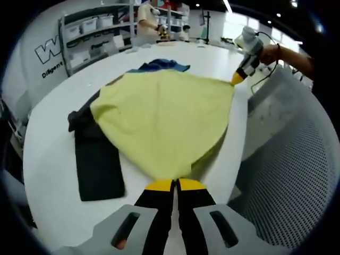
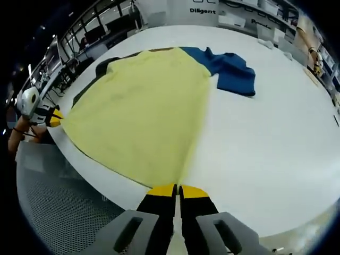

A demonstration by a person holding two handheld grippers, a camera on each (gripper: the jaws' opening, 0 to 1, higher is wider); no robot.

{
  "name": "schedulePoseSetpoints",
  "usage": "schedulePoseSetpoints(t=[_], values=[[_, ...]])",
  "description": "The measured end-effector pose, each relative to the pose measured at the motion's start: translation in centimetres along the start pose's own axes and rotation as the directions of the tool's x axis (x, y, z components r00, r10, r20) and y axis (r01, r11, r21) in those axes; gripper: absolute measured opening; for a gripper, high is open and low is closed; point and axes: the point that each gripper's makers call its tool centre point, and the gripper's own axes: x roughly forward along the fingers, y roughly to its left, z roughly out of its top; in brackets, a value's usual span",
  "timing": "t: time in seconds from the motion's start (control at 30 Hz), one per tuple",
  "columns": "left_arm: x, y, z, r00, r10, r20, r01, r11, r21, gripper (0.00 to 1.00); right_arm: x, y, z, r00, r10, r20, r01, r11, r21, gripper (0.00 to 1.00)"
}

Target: Fold the garment on the visible template until the final outline fits inside the template.

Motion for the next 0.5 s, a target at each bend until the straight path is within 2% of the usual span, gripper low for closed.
schedulePoseSetpoints(t=[0.5], values=[[0.5, -0.4, -1.7, 0.997, 0.010, -0.083, -0.005, 0.998, 0.056, 0.02, 0.6, -0.4, -0.7, 1.000, -0.024, -0.019, 0.024, 1.000, -0.010, 0.00]])
